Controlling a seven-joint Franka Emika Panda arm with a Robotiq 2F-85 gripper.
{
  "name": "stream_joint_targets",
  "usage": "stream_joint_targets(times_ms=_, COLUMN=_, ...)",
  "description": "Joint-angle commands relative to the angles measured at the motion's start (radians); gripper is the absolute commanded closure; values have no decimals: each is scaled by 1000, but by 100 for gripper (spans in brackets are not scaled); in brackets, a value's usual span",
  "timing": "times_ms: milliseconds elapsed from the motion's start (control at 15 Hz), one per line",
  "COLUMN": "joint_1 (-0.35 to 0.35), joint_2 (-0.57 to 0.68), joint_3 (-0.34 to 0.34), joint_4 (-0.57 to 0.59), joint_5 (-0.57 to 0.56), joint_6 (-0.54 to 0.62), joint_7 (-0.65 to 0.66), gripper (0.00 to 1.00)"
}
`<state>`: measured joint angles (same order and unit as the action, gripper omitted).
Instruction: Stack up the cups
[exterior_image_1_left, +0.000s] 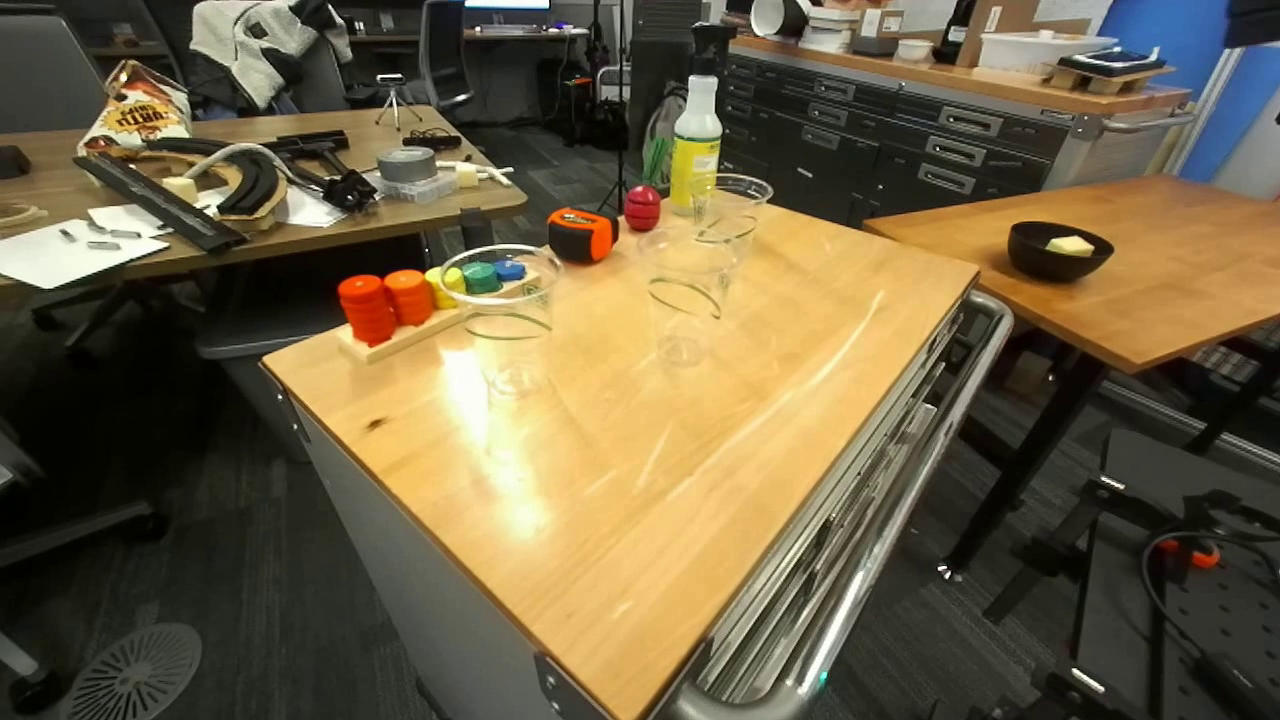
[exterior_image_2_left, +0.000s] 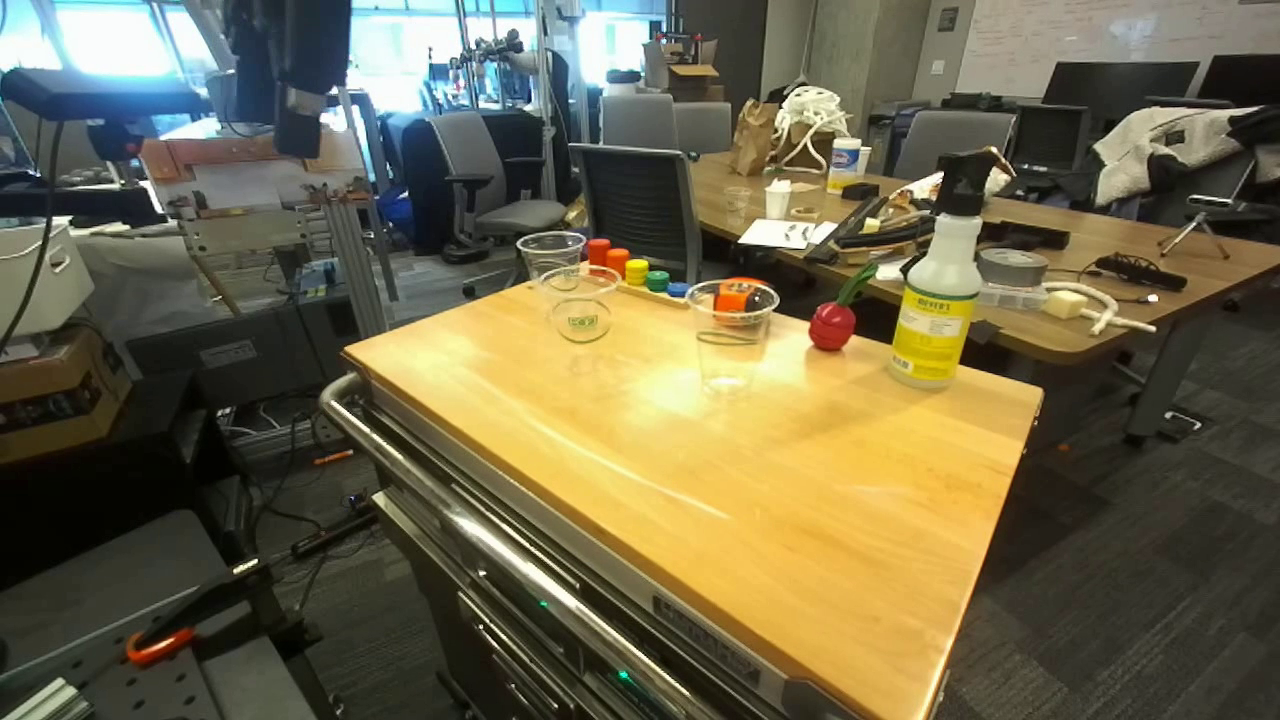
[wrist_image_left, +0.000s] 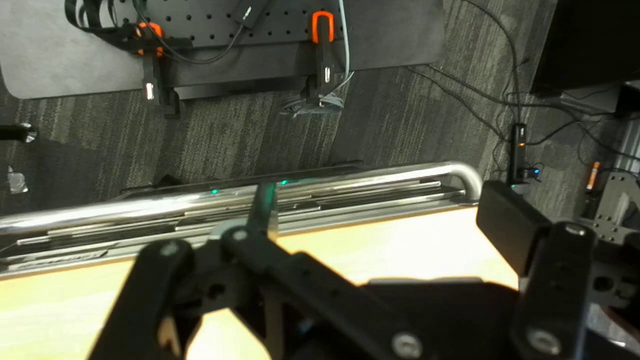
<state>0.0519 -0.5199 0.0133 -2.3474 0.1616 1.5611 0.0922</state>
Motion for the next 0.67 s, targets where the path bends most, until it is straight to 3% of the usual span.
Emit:
stream_joint_targets(times_ms=0, joint_1=-36, joint_2=122, joint_3=19, joint_4=81, joint_5=-42, joint_6=99, joint_7=26, gripper=0)
stream_joint_targets(times_ms=333, joint_1=-58, joint_2=317, joint_3=12, joint_4=184, joint_5=-44, joint_6=285, joint_7=94, gripper=0)
stream_joint_targets(times_ms=600, joint_1=-49, joint_2=477, joint_3=18, joint_4=290, joint_5=-80, joint_6=362, joint_7=148, gripper=0)
